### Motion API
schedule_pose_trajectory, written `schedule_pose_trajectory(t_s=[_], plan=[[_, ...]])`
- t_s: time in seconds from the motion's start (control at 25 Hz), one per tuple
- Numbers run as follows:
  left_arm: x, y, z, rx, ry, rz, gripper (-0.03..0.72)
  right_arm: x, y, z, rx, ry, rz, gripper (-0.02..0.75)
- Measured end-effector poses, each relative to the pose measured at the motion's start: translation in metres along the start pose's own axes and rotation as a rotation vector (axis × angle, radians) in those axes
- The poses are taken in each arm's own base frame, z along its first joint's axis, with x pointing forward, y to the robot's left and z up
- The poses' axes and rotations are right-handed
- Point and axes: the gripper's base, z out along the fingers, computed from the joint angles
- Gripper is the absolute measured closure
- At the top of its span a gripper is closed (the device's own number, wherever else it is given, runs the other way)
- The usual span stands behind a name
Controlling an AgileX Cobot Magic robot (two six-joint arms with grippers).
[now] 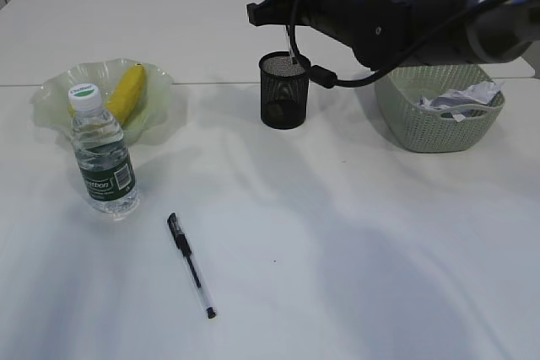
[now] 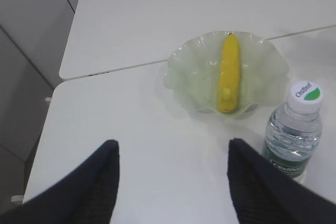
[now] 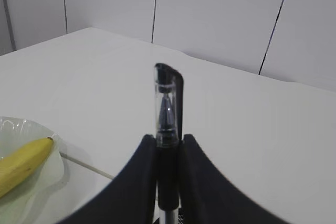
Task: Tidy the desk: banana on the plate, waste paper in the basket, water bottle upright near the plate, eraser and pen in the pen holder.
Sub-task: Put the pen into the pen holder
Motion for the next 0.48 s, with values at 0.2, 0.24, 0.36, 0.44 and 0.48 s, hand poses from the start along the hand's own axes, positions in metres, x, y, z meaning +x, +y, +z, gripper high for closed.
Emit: schedule_pose_trajectory(t_s=[0.2, 0.24, 0.36, 0.44, 0.48], plan=[[0.0, 0.0, 0.0, 0.0, 0.002, 0.0, 0.224, 0.01, 0.0, 0.006, 0.021, -0.032, 0.0, 0.65], [0.0, 0.0, 0.0, 0.0, 0.002, 0.0, 0.224, 0.012, 0.0, 0.007, 0.026, -0.042, 0.0, 0.65], [0.0, 0.0, 0.0, 0.0, 0.002, 0.0, 0.224, 0.021, 0.001, 0.012, 0.037, -0.05, 0.003, 0.65], [0.0, 0.0, 0.0, 0.0, 0.002, 0.0, 0.224, 0.028, 0.001, 0.015, 0.043, -0.047, 0.006, 0.65], [0.0, 0.0, 0.0, 0.0, 0.002, 0.0, 0.224, 0.031, 0.002, 0.016, 0.045, -0.045, 0.008, 0.65]])
